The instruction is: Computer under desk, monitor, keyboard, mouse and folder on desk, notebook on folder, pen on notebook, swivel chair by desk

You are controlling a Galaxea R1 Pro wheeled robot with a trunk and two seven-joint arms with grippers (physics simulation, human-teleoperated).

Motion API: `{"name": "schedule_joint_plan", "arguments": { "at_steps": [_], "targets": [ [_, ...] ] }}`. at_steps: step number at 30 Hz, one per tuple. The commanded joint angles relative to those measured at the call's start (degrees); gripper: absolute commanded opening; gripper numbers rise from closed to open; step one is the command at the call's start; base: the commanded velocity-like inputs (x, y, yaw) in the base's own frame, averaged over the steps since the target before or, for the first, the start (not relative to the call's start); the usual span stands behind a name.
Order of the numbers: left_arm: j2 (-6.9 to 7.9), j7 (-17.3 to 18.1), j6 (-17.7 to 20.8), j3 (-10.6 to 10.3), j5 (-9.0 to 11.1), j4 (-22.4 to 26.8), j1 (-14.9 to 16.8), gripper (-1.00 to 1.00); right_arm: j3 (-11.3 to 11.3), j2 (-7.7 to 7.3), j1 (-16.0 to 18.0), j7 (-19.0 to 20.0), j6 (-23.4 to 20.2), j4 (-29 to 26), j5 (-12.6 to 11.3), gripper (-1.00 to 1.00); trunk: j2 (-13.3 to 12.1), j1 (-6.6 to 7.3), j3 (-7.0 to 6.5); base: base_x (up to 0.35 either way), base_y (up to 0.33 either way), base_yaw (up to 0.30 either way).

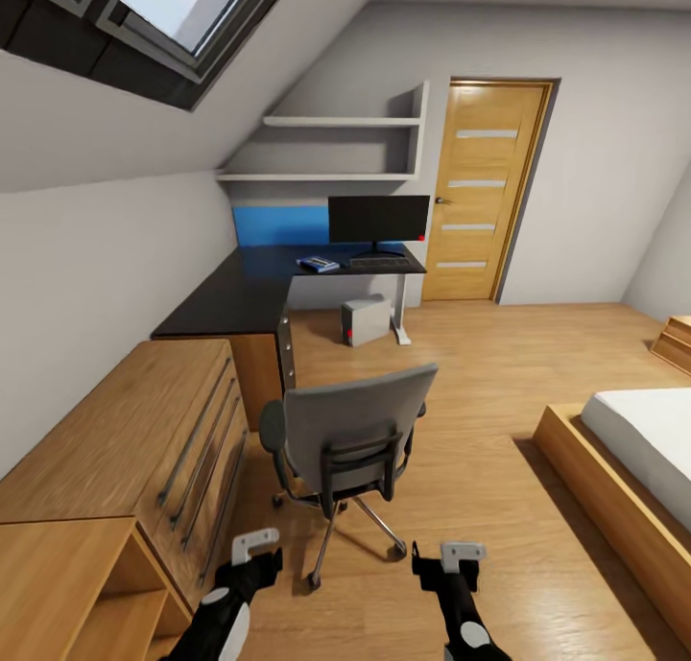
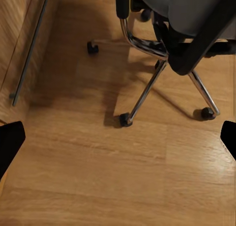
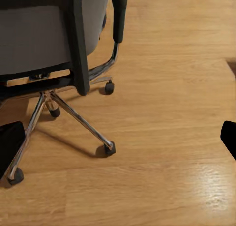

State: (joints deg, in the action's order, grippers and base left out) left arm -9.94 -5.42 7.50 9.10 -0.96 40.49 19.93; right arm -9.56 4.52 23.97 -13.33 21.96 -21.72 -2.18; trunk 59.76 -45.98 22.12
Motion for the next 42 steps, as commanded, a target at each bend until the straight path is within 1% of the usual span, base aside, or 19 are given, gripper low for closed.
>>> {"name": "schedule_joint_plan", "arguments": {
  "at_steps": [1, 4, 6, 7, 11, 15, 19, 23, 28, 31, 32, 33, 37, 38, 42],
  "targets": [
    [-0.06, 0.0, 0.3, 0.1, -0.1, 0.1, 0.2, 1.0, -0.5, 0.19, 0.3, -0.5, -0.1, 0.0, -0.3, 1.0, 0.5, -0.23, 0.25, 0.0, 0.0, 0.0],
    [-0.06, 0.0, 0.4, -0.3, -0.1, 0.1, 0.6, 1.0, -0.5, 1.01, 1.1, -0.4, -0.6, 0.0, -0.5, 1.0, 1.7, -0.89, 0.79, 0.0, 0.0, 0.0],
    [-0.06, 0.0, 0.3, -1.5, -0.1, 0.2, 0.8, 1.0, -0.5, 1.36, 1.4, -0.3, -0.8, 0.0, -0.5, 1.0, 2.5, -1.33, 1.15, 0.0, 0.0, 0.0],
    [-0.06, 0.0, 0.3, -2.6, -0.1, 0.2, 0.8, 1.0, -0.5, 1.51, 1.5, -0.3, -0.8, 0.0, -0.5, 1.0, 2.9, -1.55, 1.33, 0.0, 0.0, 0.0],
    [-0.06, 0.0, 0.1, -4.4, 0.0, 0.2, 0.9, 1.0, -0.5, 1.7, 1.6, -0.1, -0.8, -0.2, -0.4, 1.0, 4.5, -2.43, 2.05, 0.0, 0.0, 0.0],
    [-0.06, 0.0, -0.1, -5.3, 0.0, 0.4, 0.9, 1.0, -0.6, 2.25, 1.7, 0.0, -0.9, -1.4, -0.4, 1.0, 6.1, -3.31, 2.77, 0.0, 0.0, 0.0],
    [-0.06, 0.0, 0.0, -5.9, 0.0, 2.3, 0.9, 1.0, -0.6, 3.02, 1.7, 0.0, -1.1, -3.0, -0.3, 1.0, 7.7, -4.18, 3.48, 0.0, 0.0, 0.0],
    [-0.06, 0.0, 0.2, -6.5, 0.0, 5.5, 0.9, 1.0, -0.7, 3.77, 1.7, 0.0, -1.7, -4.1, -0.3, 1.0, 9.3, -5.06, 4.2, 0.0, 0.0, 0.0],
    [-0.06, 0.0, 0.3, -7.6, 0.0, 6.9, 0.9, 1.0, -0.8, 4.09, 1.7, 0.0, -1.8, -4.6, -0.3, 1.0, 11.3, -6.16, 5.1, 0.0, 0.0, 0.0],
    [-0.06, -0.1, 0.3, -9.2, 0.0, 7.7, 0.9, 1.0, -1.0, 4.38, 1.7, 0.0, -1.8, -4.7, -0.3, 1.0, 12.5, -6.82, 5.64, 0.0, 0.0, 0.0],
    [-0.06, -0.1, 0.3, -10.7, 0.1, 8.5, 0.9, 1.0, -1.0, 4.63, 1.7, 0.0, -1.7, -4.8, -0.2, 1.0, 12.9, -7.04, 5.82, 0.0, 0.0, 0.0],
    [-0.06, -0.1, 0.3, -11.4, 0.1, 8.8, 0.9, 1.0, -1.0, 4.73, 1.7, 0.0, -1.7, -4.8, -0.2, 1.0, 13.3, -7.26, 6.0, 0.0, 0.0, 0.0],
    [-0.06, -0.2, 0.4, -13.8, 0.2, 9.6, 0.9, 1.0, -1.3, 4.98, 1.7, 0.1, -1.6, -5.2, 0.0, 1.0, 14.9, -8.14, 6.72, 0.0, 0.0, 0.0],
    [-0.06, -0.2, 0.4, -14.5, 0.3, 9.8, 0.9, 1.0, -1.6, 5.01, 1.7, 0.1, -1.6, -5.4, 0.2, 1.0, 15.3, -8.36, 6.9, 0.0, 0.0, 0.0],
    [-0.06, -0.3, 0.3, -15.2, 0.9, 9.8, 0.9, 1.0, -3.0, 4.97, 1.7, 0.1, -1.6, -5.6, 0.4, 1.0, 16.9, -9.24, 7.61, 0.0, 0.0, 0.0]
  ]
}}
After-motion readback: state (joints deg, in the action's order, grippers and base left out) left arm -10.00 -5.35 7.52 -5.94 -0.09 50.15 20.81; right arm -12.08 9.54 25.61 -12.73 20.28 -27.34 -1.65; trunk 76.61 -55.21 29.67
